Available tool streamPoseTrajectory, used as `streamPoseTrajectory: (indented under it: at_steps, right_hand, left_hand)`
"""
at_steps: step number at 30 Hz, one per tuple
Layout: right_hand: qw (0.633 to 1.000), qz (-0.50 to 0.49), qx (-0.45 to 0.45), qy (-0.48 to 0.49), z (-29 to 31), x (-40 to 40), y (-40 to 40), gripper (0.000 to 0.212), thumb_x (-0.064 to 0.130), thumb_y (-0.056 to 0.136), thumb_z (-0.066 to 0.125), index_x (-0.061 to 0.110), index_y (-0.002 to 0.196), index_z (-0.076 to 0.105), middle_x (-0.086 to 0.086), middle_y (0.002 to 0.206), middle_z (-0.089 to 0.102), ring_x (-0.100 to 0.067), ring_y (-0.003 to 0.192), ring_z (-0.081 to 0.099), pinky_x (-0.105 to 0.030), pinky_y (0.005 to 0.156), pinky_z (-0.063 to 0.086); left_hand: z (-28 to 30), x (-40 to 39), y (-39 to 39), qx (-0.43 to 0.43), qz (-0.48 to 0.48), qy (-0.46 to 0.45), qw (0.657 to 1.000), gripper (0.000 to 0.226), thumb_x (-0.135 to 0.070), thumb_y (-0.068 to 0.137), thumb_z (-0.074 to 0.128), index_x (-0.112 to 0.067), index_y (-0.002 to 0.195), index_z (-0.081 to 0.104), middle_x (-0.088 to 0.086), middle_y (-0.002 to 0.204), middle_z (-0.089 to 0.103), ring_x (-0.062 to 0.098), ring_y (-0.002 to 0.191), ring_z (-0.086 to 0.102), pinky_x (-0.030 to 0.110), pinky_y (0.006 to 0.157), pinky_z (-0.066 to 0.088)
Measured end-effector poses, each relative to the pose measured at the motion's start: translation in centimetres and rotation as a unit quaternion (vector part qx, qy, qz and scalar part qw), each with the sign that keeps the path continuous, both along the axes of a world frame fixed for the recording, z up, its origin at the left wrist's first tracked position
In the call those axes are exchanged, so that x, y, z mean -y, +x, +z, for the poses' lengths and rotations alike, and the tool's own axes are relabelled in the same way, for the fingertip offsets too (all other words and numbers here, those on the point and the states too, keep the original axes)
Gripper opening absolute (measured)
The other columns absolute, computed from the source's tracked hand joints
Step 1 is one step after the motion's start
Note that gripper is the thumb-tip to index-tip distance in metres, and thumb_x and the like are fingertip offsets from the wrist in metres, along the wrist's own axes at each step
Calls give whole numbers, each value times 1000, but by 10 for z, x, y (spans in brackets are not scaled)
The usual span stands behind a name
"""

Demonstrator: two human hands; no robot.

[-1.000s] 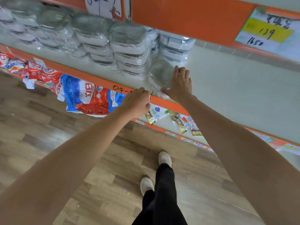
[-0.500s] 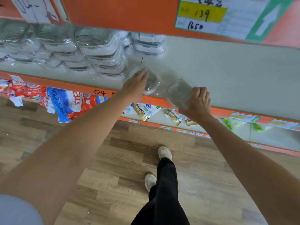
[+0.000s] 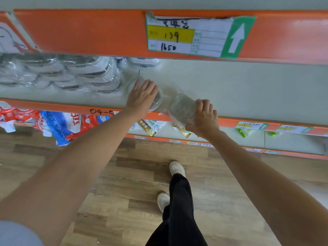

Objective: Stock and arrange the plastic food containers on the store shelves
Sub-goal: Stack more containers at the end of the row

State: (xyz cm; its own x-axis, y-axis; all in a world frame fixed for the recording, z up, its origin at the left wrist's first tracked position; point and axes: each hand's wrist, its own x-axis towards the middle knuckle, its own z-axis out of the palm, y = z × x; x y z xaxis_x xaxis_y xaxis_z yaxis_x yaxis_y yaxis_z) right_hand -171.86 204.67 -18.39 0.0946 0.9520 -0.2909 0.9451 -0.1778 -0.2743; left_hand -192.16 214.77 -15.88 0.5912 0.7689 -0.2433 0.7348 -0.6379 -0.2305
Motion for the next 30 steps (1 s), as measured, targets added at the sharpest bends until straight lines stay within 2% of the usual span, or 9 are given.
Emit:
streamPoseTrajectory:
  at_steps: [3, 5, 7, 10, 14, 18, 24, 27, 30]
  right_hand:
    - [1000, -5, -1, -6, 4, 4, -1, 86, 36, 64, 76, 5, 131, 31, -10, 127, 35, -30, 114, 40, -36, 91, 35]
    - [1000, -6, -8, -20, 9, 9, -3, 86, 37, 64, 76, 5, 130, 32, -11, 126, 36, -31, 114, 40, -37, 93, 35]
    - [1000, 3, -13, -28, 16, 15, -10, 85, 37, 64, 77, 5, 129, 32, -11, 125, 36, -31, 115, 40, -37, 94, 35]
    - [999, 39, -20, -3, 32, 24, -29, 84, 37, 62, 77, 6, 128, 35, -10, 123, 37, -30, 113, 40, -37, 93, 35]
    - [993, 108, -33, 37, 63, 38, -60, 82, 35, 60, 77, 8, 126, 38, -9, 122, 38, -29, 108, 40, -36, 91, 35]
    - [984, 150, -60, 77, 110, 53, -82, 80, 35, 62, 73, 11, 130, 38, -6, 125, 39, -27, 110, 41, -35, 93, 34]
    - [961, 229, -38, 147, 214, 71, -77, 88, 44, 62, 75, 11, 132, 33, -5, 125, 35, -25, 111, 38, -33, 92, 31]
    - [955, 218, -13, 198, 255, 80, -63, 86, 45, 60, 76, 12, 130, 36, -5, 124, 37, -26, 111, 38, -35, 90, 31]
    - [954, 184, -9, 236, 284, 80, -42, 90, 43, 60, 78, 11, 133, 36, -6, 127, 37, -28, 113, 38, -35, 91, 30]
  left_hand:
    - [14, 9, -5, 19, 18, 8, 1000, 86, -33, 64, 82, -6, 132, 36, 11, 128, 40, 29, 123, 37, 46, 116, 7]
    - [23, 21, -13, 18, 31, -7, 999, 95, -49, 60, 80, -8, 132, 35, 11, 128, 39, 30, 120, 37, 48, 115, 8]
    - [32, 35, -25, 12, 47, -31, 998, 96, -53, 59, 78, -11, 133, 34, 12, 130, 36, 29, 120, 35, 49, 112, 16]
    - [49, 55, -53, 7, 74, -87, 993, 96, -58, 58, 77, -14, 132, 34, 11, 130, 32, 27, 118, 32, 43, 98, 35]
    - [93, 85, -95, 15, 97, -106, 990, 94, -58, 57, 76, -15, 133, 39, 9, 125, 33, 26, 116, 32, 41, 90, 42]
    - [150, 117, -129, 54, 108, -93, 988, 88, -54, 56, 76, -16, 129, 43, 4, 117, 34, 21, 110, 31, 35, 85, 38]
    - [247, 142, -136, 135, 85, -41, 986, 88, -45, 60, 77, -17, 134, 41, 1, 116, 31, 18, 111, 30, 33, 92, 35]
    - [285, 141, -123, 140, 49, 4, 989, 89, -43, 61, 76, -17, 137, 39, 2, 126, 31, 20, 120, 28, 34, 101, 32]
    - [311, 130, -105, 149, 24, 42, 988, 93, -43, 63, 76, -18, 142, 35, 5, 131, 32, 20, 121, 29, 33, 103, 32]
